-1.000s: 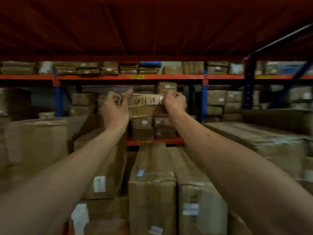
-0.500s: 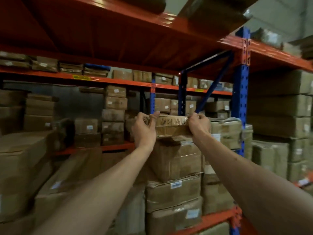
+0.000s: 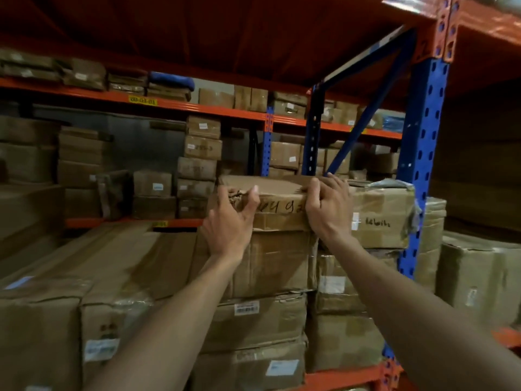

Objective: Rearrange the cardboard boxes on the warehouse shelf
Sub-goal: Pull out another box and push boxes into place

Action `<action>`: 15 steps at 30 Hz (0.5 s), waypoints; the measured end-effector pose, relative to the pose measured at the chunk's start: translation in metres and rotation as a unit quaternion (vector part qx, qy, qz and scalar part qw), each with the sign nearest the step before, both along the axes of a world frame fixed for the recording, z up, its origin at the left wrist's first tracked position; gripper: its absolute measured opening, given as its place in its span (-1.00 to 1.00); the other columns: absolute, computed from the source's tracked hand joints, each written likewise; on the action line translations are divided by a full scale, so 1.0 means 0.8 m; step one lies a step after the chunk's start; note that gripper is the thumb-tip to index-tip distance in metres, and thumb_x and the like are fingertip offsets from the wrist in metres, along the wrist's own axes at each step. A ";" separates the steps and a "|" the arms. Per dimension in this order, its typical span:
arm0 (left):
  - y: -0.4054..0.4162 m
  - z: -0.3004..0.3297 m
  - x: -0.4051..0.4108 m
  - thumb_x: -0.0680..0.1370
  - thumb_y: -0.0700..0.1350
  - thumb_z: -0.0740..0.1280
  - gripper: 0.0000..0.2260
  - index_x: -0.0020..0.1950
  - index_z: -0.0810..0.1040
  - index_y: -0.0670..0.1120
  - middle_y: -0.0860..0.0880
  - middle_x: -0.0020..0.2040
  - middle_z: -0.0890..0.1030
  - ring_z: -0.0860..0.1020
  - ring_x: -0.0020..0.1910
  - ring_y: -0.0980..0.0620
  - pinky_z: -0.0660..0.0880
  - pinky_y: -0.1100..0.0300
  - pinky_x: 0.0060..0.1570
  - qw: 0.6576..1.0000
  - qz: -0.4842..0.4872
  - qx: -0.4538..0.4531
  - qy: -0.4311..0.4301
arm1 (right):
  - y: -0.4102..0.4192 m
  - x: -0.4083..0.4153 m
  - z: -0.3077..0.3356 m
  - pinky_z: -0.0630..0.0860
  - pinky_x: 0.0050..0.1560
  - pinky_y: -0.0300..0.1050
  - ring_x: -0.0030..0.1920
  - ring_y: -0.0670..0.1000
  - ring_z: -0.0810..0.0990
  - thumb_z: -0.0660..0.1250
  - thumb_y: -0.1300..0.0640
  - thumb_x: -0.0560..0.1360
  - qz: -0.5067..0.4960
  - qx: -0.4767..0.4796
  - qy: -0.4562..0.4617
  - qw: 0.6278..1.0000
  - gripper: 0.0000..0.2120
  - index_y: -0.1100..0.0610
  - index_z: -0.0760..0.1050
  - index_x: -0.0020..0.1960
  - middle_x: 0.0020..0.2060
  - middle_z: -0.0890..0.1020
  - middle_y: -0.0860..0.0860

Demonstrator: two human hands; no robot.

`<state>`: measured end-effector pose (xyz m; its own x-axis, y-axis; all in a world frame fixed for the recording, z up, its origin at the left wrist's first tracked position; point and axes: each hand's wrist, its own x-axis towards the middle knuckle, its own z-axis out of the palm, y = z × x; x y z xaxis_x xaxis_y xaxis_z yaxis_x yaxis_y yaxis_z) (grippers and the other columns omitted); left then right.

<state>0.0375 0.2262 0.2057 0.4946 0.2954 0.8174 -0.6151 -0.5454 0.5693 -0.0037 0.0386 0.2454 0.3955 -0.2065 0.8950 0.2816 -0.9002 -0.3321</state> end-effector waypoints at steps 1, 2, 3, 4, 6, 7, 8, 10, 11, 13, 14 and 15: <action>-0.001 0.000 0.000 0.50 0.49 0.00 -0.39 0.14 0.41 -0.01 -0.04 -0.07 0.62 0.60 -0.23 0.01 0.37 0.28 -0.45 1.000 0.008 0.003 -0.006 | 0.001 0.010 -0.005 0.05 0.51 0.04 0.41 0.04 0.35 0.03 -0.03 0.64 -0.001 0.020 -0.029 0.999 -0.54 0.06 0.70 0.02 0.17 0.66 0.05; -0.003 0.000 0.000 0.52 0.46 0.00 -0.41 0.12 0.42 -0.02 -0.03 -0.10 0.62 0.59 -0.25 0.03 0.33 0.29 -0.46 1.000 0.016 0.007 -0.013 | -0.001 0.019 -0.010 0.05 0.51 0.05 0.38 0.05 0.39 0.03 0.00 0.63 -0.010 0.027 -0.051 0.998 -0.53 0.09 0.71 -0.05 0.09 0.69 0.05; -0.003 0.000 0.000 0.54 0.44 0.01 -0.43 0.09 0.42 -0.03 -0.02 -0.14 0.61 0.58 -0.29 0.05 0.29 0.31 -0.48 1.000 0.021 0.008 -0.018 | -0.003 0.027 -0.013 0.07 0.50 0.07 0.35 0.06 0.41 0.03 0.01 0.62 -0.022 0.027 -0.065 0.997 -0.52 0.10 0.72 -0.09 0.02 0.71 0.05; -0.003 0.001 0.001 0.55 0.42 0.02 -0.46 0.08 0.42 -0.03 0.00 -0.19 0.60 0.57 -0.32 0.06 0.29 0.31 -0.50 1.000 0.020 0.006 -0.022 | -0.005 0.033 -0.014 0.11 0.47 0.11 0.31 0.07 0.41 0.02 0.00 0.61 -0.035 0.022 -0.073 0.996 -0.51 0.10 0.71 -0.13 -0.04 0.71 0.03; -0.002 0.002 0.003 0.56 0.39 0.01 -0.49 0.06 0.42 -0.03 0.02 -0.25 0.60 0.58 -0.34 0.05 0.40 0.25 -0.47 1.000 0.006 0.001 -0.021 | -0.007 0.041 -0.012 0.22 0.36 0.15 0.22 0.07 0.41 0.03 0.00 0.61 -0.062 0.011 -0.075 0.995 -0.51 0.09 0.71 -0.16 -0.12 0.70 -0.01; -0.001 0.003 0.005 0.56 0.39 0.00 -0.49 0.06 0.42 -0.02 0.01 -0.26 0.60 0.59 -0.33 0.02 0.47 0.19 -0.43 1.000 0.000 0.001 -0.017 | -0.006 0.042 -0.010 0.24 0.32 0.14 0.18 0.07 0.40 0.05 0.01 0.62 -0.073 0.009 -0.074 0.995 -0.53 0.08 0.70 -0.16 -0.15 0.70 -0.03; -0.001 0.003 0.008 0.57 0.39 -0.02 -0.48 0.07 0.42 -0.02 0.01 -0.27 0.59 0.60 -0.33 0.01 0.50 0.15 -0.39 1.000 -0.002 0.000 -0.014 | -0.005 0.044 -0.009 0.23 0.29 0.12 0.14 0.08 0.40 0.07 0.02 0.62 -0.082 0.005 -0.073 0.994 -0.56 0.07 0.69 -0.17 -0.16 0.69 -0.04; 0.001 0.006 0.013 0.57 0.39 -0.03 -0.47 0.06 0.42 -0.02 0.04 -0.34 0.54 0.57 -0.37 0.06 0.45 0.18 -0.40 1.000 0.008 -0.001 -0.016 | -0.003 0.047 -0.008 0.21 0.24 0.08 0.10 0.09 0.39 0.08 0.03 0.61 -0.102 0.000 -0.071 0.992 -0.58 0.05 0.69 -0.17 -0.17 0.69 -0.05; 0.002 0.006 0.015 0.56 0.39 -0.04 -0.47 0.06 0.43 -0.02 0.06 -0.36 0.52 0.55 -0.40 0.10 0.41 0.21 -0.42 1.000 0.014 -0.001 -0.018 | -0.001 0.048 -0.007 0.21 0.23 0.08 0.09 0.10 0.38 0.07 0.03 0.61 -0.111 -0.002 -0.069 0.991 -0.57 0.05 0.69 -0.16 -0.17 0.69 -0.05; 0.005 0.006 0.019 0.56 0.39 -0.04 -0.48 0.04 0.43 -0.01 0.08 -0.39 0.50 0.52 -0.42 0.17 0.35 0.24 -0.45 1.000 0.020 0.003 -0.019 | 0.002 0.049 -0.007 0.18 0.21 0.07 0.08 0.12 0.37 0.04 0.01 0.61 -0.125 -0.004 -0.063 0.990 -0.55 0.05 0.69 -0.15 -0.14 0.70 -0.03; 0.006 0.006 0.021 0.57 0.38 -0.03 -0.50 0.02 0.43 0.00 0.09 -0.40 0.50 0.51 -0.43 0.21 0.33 0.27 -0.45 1.000 0.021 0.005 -0.019 | 0.003 0.049 -0.007 0.17 0.20 0.07 0.09 0.12 0.36 0.03 0.00 0.61 -0.129 -0.003 -0.059 0.990 -0.54 0.06 0.69 -0.14 -0.13 0.70 -0.02; 0.008 0.006 0.023 0.58 0.37 -0.01 -0.53 0.01 0.43 0.02 0.10 -0.41 0.50 0.50 -0.43 0.23 0.32 0.29 -0.45 1.000 0.021 0.008 -0.019 | 0.005 0.048 -0.008 0.18 0.21 0.08 0.09 0.13 0.36 0.02 0.00 0.60 -0.129 -0.003 -0.056 0.990 -0.53 0.06 0.68 -0.13 -0.13 0.70 -0.01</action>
<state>0.0556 0.2325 0.2102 0.4503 0.3028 0.8400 -0.6125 -0.5797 0.5373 0.0350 0.0423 0.2389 0.2277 -0.2822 0.9320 0.0768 -0.9489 -0.3061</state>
